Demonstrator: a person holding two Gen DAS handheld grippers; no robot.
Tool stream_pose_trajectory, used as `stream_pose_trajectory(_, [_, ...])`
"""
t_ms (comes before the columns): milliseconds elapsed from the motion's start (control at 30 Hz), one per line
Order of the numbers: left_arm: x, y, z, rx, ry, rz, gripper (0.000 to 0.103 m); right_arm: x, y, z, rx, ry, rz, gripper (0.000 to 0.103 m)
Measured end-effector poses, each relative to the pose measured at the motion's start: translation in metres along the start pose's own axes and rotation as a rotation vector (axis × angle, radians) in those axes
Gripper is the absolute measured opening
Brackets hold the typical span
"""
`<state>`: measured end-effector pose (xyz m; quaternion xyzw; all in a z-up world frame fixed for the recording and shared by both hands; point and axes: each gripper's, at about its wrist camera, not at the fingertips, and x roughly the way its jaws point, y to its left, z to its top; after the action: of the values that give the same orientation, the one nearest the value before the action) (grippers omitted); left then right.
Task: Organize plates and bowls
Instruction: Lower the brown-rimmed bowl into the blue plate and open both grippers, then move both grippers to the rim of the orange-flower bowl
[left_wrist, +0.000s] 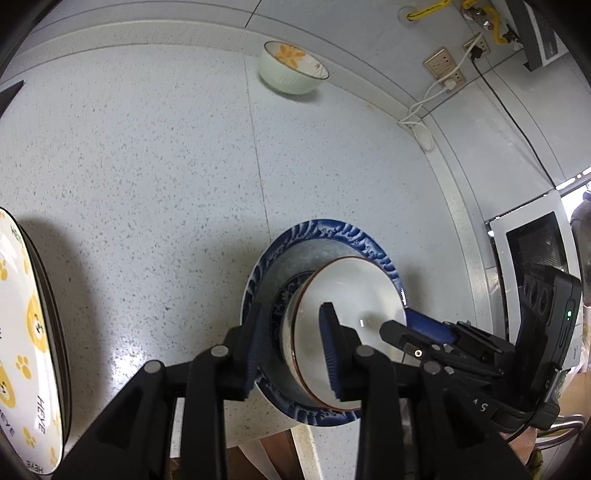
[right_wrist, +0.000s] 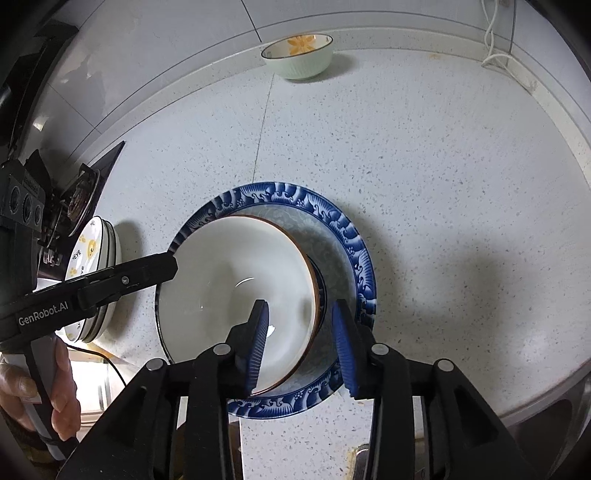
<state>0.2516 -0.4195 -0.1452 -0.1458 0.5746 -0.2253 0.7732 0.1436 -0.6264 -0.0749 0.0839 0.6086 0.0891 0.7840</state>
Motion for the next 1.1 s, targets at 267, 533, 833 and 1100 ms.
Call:
stream_pose_trajectory(267, [-0.027, 0.008, 0.01, -0.03, -0.068, -0.061, 0.06, -0.026, -0.001, 0.014, -0.018, -0.053, -0.046, 0.055])
stream_pose_trajectory(533, [-0.043, 0.018, 0.051, -0.076, -0.085, -0.125, 0.071, -0.048, -0.016, 0.06, 0.019, -0.125, -0.087, 0.068])
stream_pose_trajectory(833, [-0.031, 0.028, 0.131, -0.091, -0.139, -0.025, 0.071, -0.046, -0.031, 0.146, -0.059, -0.184, -0.156, 0.074])
stream_pose_trajectory(1100, [0.024, 0.034, 0.21, -0.111, -0.136, 0.054, 0.071, -0.003, -0.034, 0.219, -0.108, -0.203, -0.086, 0.074])
